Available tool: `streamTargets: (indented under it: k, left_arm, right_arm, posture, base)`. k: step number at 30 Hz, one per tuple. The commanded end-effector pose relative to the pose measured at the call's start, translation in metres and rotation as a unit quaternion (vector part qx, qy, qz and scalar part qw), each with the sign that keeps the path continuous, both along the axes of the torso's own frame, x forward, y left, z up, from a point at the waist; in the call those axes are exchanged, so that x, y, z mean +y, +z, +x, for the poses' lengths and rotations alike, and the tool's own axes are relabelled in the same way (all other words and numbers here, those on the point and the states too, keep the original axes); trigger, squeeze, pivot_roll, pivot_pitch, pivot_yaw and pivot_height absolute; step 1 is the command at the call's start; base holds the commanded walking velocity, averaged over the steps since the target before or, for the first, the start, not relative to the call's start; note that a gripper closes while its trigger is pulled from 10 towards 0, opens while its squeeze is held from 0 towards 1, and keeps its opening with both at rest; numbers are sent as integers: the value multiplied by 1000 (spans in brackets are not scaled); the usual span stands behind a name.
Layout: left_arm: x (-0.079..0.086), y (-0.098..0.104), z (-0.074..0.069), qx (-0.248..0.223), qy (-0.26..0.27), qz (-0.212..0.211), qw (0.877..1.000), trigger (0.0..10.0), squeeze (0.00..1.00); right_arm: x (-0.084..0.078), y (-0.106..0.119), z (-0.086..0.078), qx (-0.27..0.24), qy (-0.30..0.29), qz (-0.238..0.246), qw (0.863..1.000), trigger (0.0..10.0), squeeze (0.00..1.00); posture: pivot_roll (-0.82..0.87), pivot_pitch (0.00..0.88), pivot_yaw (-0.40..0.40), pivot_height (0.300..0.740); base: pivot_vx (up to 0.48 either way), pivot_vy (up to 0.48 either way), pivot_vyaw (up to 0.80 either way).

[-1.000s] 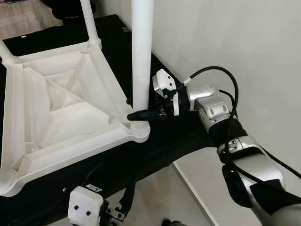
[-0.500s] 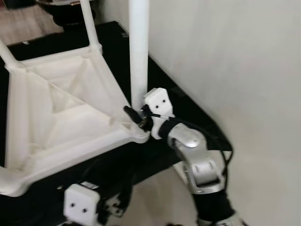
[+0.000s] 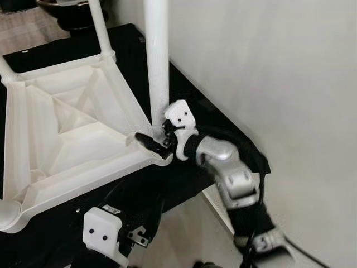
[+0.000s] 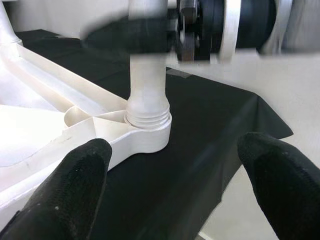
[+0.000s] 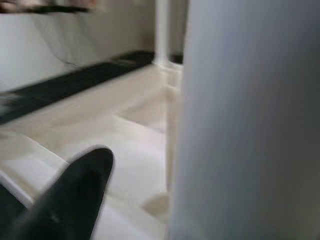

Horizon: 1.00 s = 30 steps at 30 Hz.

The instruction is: Building children table

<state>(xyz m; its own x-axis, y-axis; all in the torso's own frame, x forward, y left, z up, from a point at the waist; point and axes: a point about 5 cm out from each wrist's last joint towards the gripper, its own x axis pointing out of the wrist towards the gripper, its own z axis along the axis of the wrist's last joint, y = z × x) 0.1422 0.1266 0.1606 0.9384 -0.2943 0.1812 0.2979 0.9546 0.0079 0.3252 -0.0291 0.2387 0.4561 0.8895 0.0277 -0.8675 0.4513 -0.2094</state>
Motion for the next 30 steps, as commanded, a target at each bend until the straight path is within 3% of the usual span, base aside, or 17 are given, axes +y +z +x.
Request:
streamTargets:
  k: [1, 2, 3, 4, 11, 16, 17, 30]
  left_arm:
    - [0, -6, -1, 18, 0, -2, 1000, 10000, 0]
    - [0, -6, -1, 18, 0, -2, 1000, 10000, 0]
    - [0, -6, -1, 18, 0, -2, 1000, 10000, 0]
    - [-1, -6, -3, 19, 0, -2, 1000, 10000, 0]
    - [0, -5, -7, 22, 0, -1, 1000, 10000, 0]
    - [-1, -4, -8, 23, -1, 0, 1000, 10000, 0]
    - [-1, -4, -9, 24, -1, 0, 1000, 10000, 0]
    - [-2, -5, -7, 24, -3, -1, 1000, 10000, 0]
  right_arm:
    - [-1, 4, 2, -16, 92, -13, 996, 10000, 1000]
    - [-1, 4, 2, -16, 92, -13, 996, 10000, 886]
    - [-1, 4, 2, -16, 92, -13, 996, 10000, 886]
    - [-7, 10, 12, -32, 151, -49, 987, 10000, 0]
    - [-10, 17, 25, -30, 203, -107, 973, 10000, 0]
    - [-9, 20, 29, -25, 215, -107, 970, 10000, 0]
    - [-8, 21, 29, -22, 222, -105, 969, 0, 0]
    - [-14, 24, 37, -25, 245, -93, 965, 0, 0]
  posture:
    - [64, 200, -39, 740]
    - [64, 200, -39, 740]
    - [64, 200, -39, 740]
    - [75, 209, -41, 740]
    - [91, 225, -42, 740]
    - [96, 230, -43, 740]
    - [97, 233, -42, 740]
    - [84, 223, -45, 740]
  base:
    - [0, 0, 0]
    - [0, 0, 0]
    - [0, 0, 0]
    - [0, 0, 0]
    - [0, 0, 0]
    - [0, 0, 0]
    - [0, 0, 0]
    - [0, 0, 0]
